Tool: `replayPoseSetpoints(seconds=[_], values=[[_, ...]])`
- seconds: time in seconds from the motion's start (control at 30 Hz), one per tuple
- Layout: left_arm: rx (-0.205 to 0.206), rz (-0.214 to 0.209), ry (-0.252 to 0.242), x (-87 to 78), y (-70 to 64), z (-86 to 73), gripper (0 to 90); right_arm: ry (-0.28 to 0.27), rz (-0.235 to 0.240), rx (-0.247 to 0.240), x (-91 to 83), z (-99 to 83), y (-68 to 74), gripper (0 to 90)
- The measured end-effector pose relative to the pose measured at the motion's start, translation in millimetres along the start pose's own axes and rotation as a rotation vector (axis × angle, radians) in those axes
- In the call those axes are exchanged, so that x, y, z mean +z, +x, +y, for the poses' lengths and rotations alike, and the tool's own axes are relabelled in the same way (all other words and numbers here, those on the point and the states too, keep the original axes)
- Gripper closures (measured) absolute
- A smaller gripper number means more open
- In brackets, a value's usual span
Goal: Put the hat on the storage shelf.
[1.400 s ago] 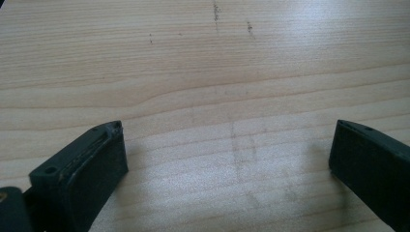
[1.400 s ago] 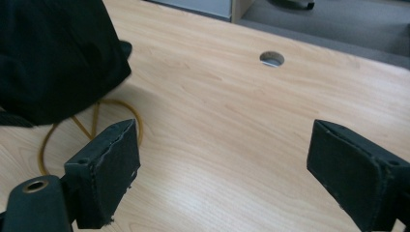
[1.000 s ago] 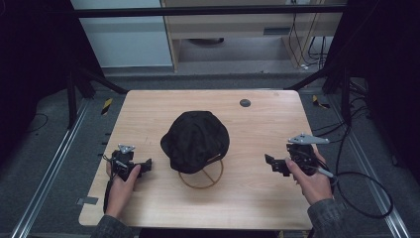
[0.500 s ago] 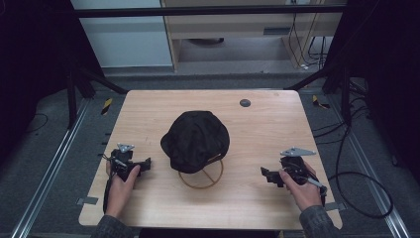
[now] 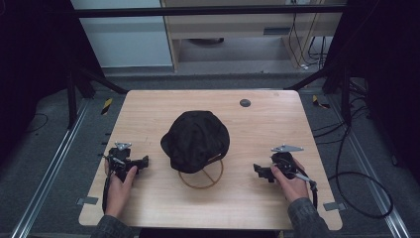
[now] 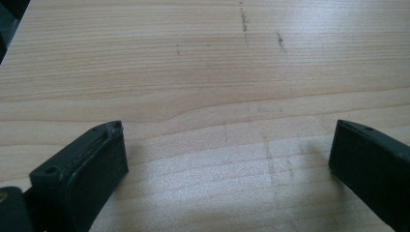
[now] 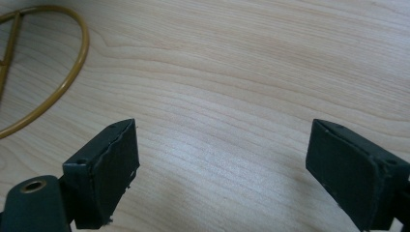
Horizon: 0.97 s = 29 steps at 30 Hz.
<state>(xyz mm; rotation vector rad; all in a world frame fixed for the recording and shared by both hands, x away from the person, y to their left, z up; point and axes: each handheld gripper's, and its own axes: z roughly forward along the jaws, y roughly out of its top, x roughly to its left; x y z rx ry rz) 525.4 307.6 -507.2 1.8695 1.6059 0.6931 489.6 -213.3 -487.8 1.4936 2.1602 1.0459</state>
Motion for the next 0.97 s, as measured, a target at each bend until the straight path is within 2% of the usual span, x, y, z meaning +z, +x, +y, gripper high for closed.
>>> replayPoseSetpoints(seconds=[0.17, 0.33, 0.57, 0.8, 0.97], values=[[-0.006, 0.004, 0.0, 0.5, 0.8, 0.6, 0.0, 0.008, -0.022, -0.014, 9.8, -0.9, 1.2, 11.2], [-0.01, 0.009, 0.001, 0.8, 1.9, 0.9, 0.0, -0.001, -0.042, 0.003, 19.0, -0.6, 1.8, 10.7], [-0.038, 0.036, 0.0, 2.2, 8.2, 2.1, 0.0, -0.019, -0.078, 0.002, 27.4, -0.6, 3.1, 8.9], [-0.05, 0.047, 0.0, 2.1, 9.9, 2.0, 0.0, -0.018, -0.146, -0.066, 32.7, -4.1, 11.8, 5.8], [-0.054, 0.051, 0.0, 1.7, 9.6, 1.7, 0.0, -0.019, -0.14, -0.075, 30.6, -6.5, 12.1, 5.8]])
